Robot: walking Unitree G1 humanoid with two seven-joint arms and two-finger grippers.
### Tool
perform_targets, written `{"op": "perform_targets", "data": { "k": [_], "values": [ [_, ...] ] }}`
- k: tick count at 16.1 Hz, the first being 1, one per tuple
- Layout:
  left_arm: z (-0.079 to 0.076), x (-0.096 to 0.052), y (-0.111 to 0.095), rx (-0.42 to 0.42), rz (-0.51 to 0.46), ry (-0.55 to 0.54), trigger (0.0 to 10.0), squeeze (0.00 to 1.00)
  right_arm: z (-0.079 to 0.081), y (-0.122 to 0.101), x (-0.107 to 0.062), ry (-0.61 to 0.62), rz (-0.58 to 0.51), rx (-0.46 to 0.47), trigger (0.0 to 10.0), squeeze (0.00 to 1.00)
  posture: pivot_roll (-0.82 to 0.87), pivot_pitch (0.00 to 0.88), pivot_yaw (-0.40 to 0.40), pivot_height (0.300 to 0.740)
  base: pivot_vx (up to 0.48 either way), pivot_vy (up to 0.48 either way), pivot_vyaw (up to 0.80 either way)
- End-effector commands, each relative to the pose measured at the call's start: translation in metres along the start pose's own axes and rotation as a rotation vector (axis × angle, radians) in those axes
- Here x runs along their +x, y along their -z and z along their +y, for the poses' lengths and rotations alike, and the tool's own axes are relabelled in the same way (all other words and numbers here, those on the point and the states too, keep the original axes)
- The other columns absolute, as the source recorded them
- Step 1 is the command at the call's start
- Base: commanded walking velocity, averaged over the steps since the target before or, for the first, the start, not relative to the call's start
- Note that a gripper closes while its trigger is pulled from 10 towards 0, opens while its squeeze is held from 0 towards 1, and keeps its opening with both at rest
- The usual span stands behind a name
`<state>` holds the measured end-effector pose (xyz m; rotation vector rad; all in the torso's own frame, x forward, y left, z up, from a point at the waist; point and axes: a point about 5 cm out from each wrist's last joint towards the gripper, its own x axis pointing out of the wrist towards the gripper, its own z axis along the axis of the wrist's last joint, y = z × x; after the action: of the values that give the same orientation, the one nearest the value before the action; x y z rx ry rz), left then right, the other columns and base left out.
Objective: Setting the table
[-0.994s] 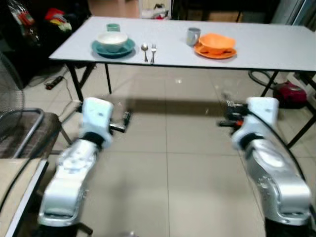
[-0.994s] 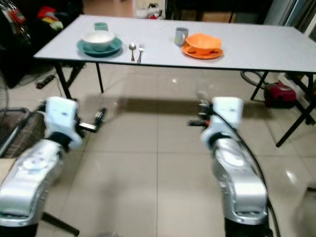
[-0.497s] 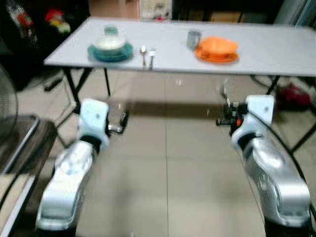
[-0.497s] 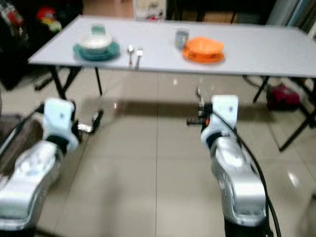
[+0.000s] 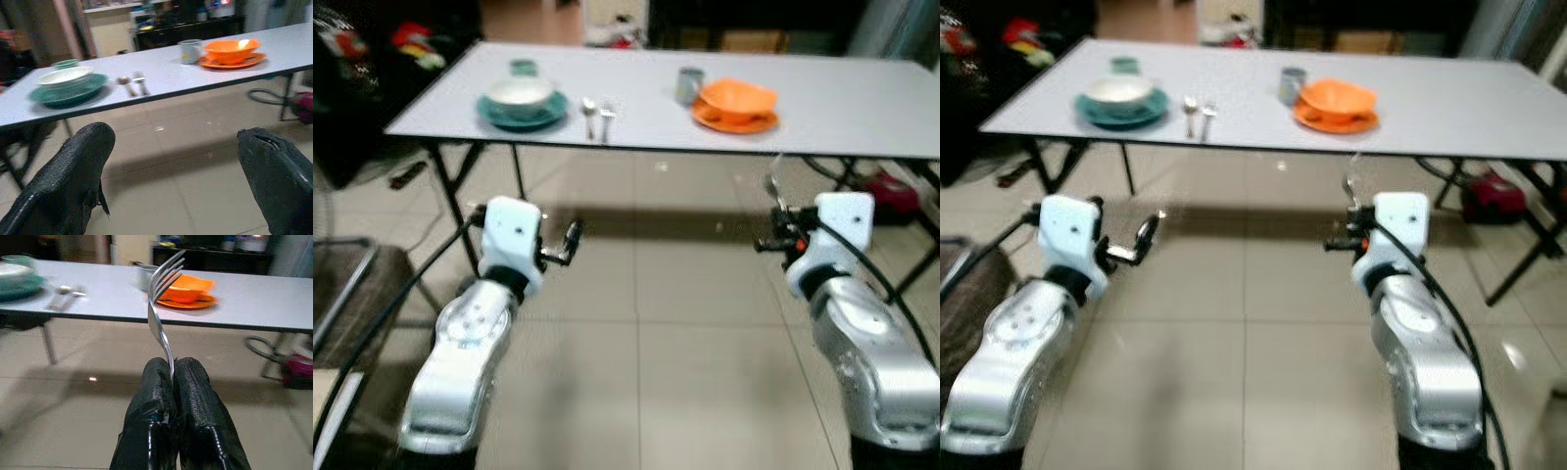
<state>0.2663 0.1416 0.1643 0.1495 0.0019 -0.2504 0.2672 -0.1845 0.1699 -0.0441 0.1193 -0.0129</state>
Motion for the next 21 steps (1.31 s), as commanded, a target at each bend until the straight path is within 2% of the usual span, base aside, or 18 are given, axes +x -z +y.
{"op": "perform_targets", "data": {
  "k": [1, 9, 12, 21],
  "values": [
    [0.0012, 0.0014, 0.0006, 0.006, 0.002, -0.014, 10.0, 0.0, 0.0007, -0.0068, -0.0006, -0.009, -0.03, -0.005, 10.0, 0.0, 0.08, 0.0, -0.023, 0.74, 0.274, 0.0, 0.0],
    [0.0008, 0.0026, 0.0004, 0.001, -0.002, -0.009, 10.0, 0.0, 0.0027, -0.0068, -0.0042, -0.018, -0.025, -0.016, 10.0, 0.0, 0.06, 0.0, -0.014, 0.74, 0.271, 0.0, 0.0],
    [0.0008, 0.0034, 0.0, 0.001, -0.004, -0.004, 10.0, 0.0, 0.004, -0.0058, -0.0045, -0.023, -0.02, -0.014, 10.0, 0.0, 0.07, 0.0, -0.012, 0.74, 0.276, 0.0, -0.78],
    [0.0005, 0.0055, -0.0005, -0.002, -0.005, -0.001, 10.0, 0.0, 0.0036, -0.0058, -0.0053, -0.018, -0.023, -0.022, 10.0, 0.0, 0.06, 0.0, -0.005, 0.74, 0.295, 0.0, 0.0]
  ]
}}
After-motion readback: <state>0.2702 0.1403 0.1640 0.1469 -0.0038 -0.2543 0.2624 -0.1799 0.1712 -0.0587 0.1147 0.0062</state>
